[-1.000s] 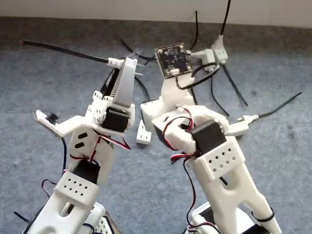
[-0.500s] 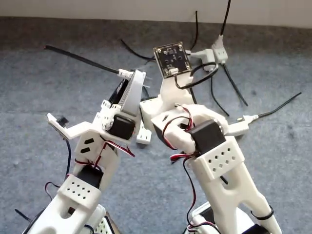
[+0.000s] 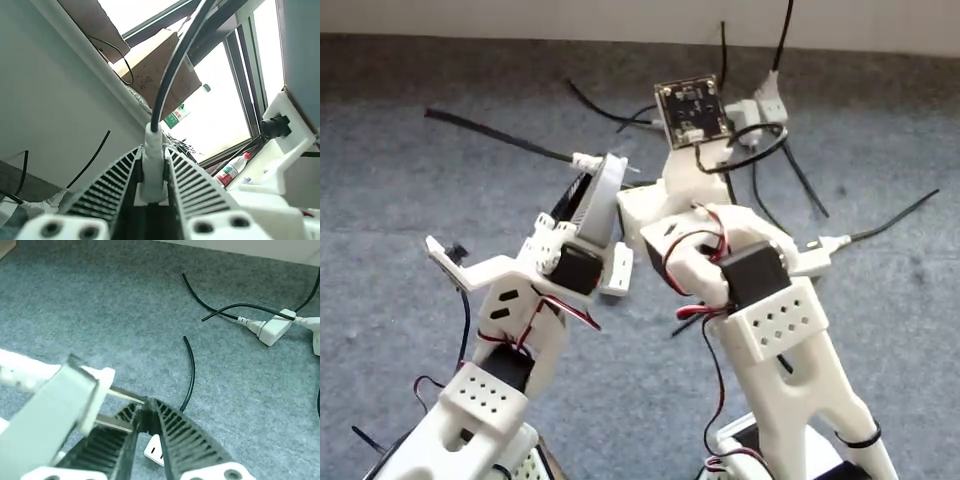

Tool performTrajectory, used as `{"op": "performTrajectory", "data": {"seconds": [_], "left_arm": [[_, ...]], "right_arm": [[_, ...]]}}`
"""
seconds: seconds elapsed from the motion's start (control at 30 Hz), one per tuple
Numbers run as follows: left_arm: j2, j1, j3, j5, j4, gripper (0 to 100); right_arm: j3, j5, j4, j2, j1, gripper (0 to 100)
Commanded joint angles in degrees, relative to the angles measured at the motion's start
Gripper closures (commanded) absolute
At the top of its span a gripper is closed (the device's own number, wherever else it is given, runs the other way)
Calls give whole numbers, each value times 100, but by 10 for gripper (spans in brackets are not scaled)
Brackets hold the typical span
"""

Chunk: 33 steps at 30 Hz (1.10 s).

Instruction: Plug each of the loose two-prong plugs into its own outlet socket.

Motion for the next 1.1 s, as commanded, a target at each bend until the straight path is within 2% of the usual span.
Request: {"op": "performTrajectory", "data": {"seconds": [0.0, 0.3, 0.47, 1.07], "left_arm": [[-84, 356, 4, 53, 26, 994], [-84, 541, 127, 44, 26, 994], [-84, 541, 127, 44, 44, 994], [-40, 549, 127, 44, 53, 994]], "right_arm": [[-154, 53, -365, 312, 347, 991], [-1112, 62, -426, 1279, 760, 991], [-1358, 378, -426, 1349, 769, 991], [-1385, 404, -655, 1349, 769, 991]]}}
